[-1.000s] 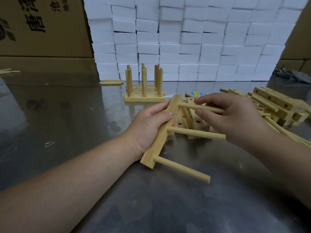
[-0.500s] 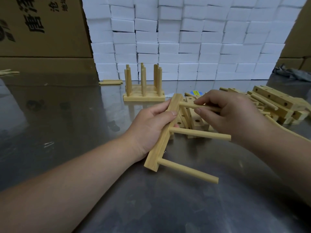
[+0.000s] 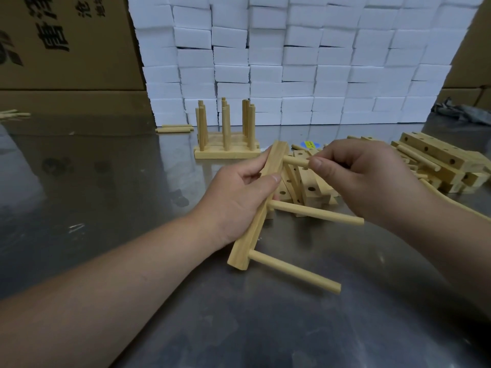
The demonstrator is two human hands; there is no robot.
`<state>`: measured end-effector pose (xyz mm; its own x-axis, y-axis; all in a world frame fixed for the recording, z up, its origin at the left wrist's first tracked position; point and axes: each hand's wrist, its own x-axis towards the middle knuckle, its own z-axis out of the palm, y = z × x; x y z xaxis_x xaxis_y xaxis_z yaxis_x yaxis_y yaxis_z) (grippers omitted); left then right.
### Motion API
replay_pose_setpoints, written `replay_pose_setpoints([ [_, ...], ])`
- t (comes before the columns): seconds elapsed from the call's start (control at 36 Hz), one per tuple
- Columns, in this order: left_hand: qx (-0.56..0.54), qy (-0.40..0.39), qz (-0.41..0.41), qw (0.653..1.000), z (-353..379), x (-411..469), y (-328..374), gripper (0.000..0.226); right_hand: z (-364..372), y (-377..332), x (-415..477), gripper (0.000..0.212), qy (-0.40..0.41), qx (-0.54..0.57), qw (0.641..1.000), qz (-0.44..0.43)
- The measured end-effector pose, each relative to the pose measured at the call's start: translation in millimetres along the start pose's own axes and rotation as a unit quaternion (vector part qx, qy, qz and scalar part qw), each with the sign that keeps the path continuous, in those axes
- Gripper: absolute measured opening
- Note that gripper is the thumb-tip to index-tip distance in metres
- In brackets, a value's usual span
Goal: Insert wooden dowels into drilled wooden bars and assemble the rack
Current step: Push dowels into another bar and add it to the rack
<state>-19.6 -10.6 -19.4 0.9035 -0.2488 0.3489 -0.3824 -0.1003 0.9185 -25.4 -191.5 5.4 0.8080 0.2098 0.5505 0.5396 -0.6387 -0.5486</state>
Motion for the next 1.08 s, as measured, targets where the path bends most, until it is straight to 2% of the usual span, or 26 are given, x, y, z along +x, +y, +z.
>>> replay_pose_setpoints([
  [0.11, -0.022, 0.003, -0.002, 1.0, 0.1, -0.5, 2.6, 0.038, -0.1, -0.6, 0.9, 0.022, 0.001, 0.016, 1.0, 0.008],
  [0.22, -0.067, 0.009, -0.017, 0.998, 3.6, -2.2, 1.3, 0.036, 0.4, -0.6, 0.8, 0.016, -0.022, 0.0, 0.999, 0.023],
  [0.36, -0.088, 0.01, -0.033, 0.996, 2.4, -0.7, -2.3, 0.035, -2.2, 0.4, 0.2, 0.014, -0.015, 0.053, 0.998, 0.031],
  [0.47, -0.11, 0.013, -0.031, 0.993, -1.0, 0.6, -3.1, 0.031, -1.5, 1.5, 0.3, 0.001, -0.008, 0.072, 0.997, 0.029],
  [0.58, -0.085, -0.002, -0.028, 0.996, -2.2, 1.0, -4.3, 0.03, 1.1, 2.5, 0.2, 0.015, 0.001, 0.063, 0.998, 0.03],
  [1.08, -0.062, -0.008, -0.021, 0.998, -3.9, 1.5, -4.1, 0.03, 2.2, -1.1, -0.7, 0.016, 0.012, 0.096, 0.994, 0.055],
])
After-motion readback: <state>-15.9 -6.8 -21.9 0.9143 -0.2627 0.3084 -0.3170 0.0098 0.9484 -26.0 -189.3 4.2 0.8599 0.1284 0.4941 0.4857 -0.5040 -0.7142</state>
